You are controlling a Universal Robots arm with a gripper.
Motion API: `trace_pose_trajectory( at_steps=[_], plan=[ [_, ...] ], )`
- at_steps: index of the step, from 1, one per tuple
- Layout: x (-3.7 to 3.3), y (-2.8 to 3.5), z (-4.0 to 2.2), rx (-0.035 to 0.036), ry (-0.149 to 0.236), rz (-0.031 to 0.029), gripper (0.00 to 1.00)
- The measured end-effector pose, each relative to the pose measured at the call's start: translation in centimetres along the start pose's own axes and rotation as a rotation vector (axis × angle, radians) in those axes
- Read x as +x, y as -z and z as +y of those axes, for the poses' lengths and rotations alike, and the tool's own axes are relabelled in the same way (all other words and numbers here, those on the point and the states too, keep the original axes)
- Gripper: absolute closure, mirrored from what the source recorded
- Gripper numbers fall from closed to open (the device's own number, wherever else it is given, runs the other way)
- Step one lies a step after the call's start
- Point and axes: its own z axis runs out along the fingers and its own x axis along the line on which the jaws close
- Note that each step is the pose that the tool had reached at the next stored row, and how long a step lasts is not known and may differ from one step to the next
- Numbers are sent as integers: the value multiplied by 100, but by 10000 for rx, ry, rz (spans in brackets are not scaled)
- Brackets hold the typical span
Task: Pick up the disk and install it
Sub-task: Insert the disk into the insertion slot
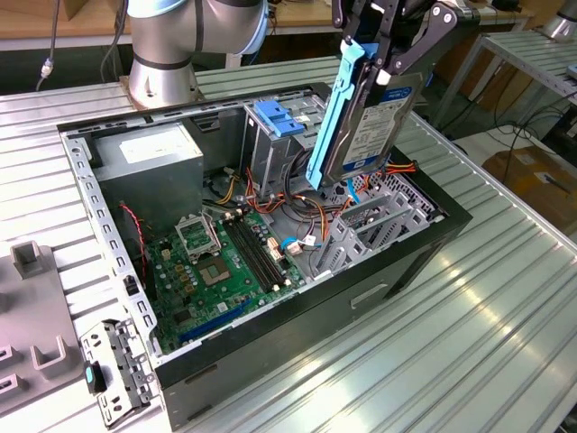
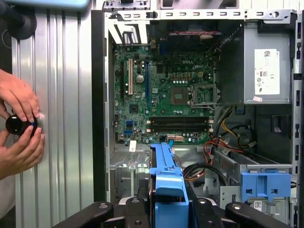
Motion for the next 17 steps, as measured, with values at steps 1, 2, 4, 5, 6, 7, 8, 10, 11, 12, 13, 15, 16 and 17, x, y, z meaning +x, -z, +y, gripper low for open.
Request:
trace_pose_trajectory(
  at_steps=[1,2,4,5,6,7,8,10,11,12,13,15,16,17],
  plan=[
    [0,0,0,0,0,-1,63],
    [0,0,-1,0,0,-1,63],
    [0,-2,-4,0,0,-1,63],
    [0,-4,-6,0,0,-2,63],
    [0,-7,-13,1,1,-1,63],
    [0,-11,-27,0,0,0,63],
    [-1,-17,-43,0,0,-1,63],
    [2,-32,-73,0,0,0,63],
    [17,-41,-81,-1,0,4,63],
    [36,-49,-85,0,0,2,63],
    [62,-59,-90,0,0,-1,63],
    [121,-76,-101,0,0,-1,63],
    [146,-84,-108,0,0,0,63],
    [187,-102,-127,0,0,0,63]
  ],
)
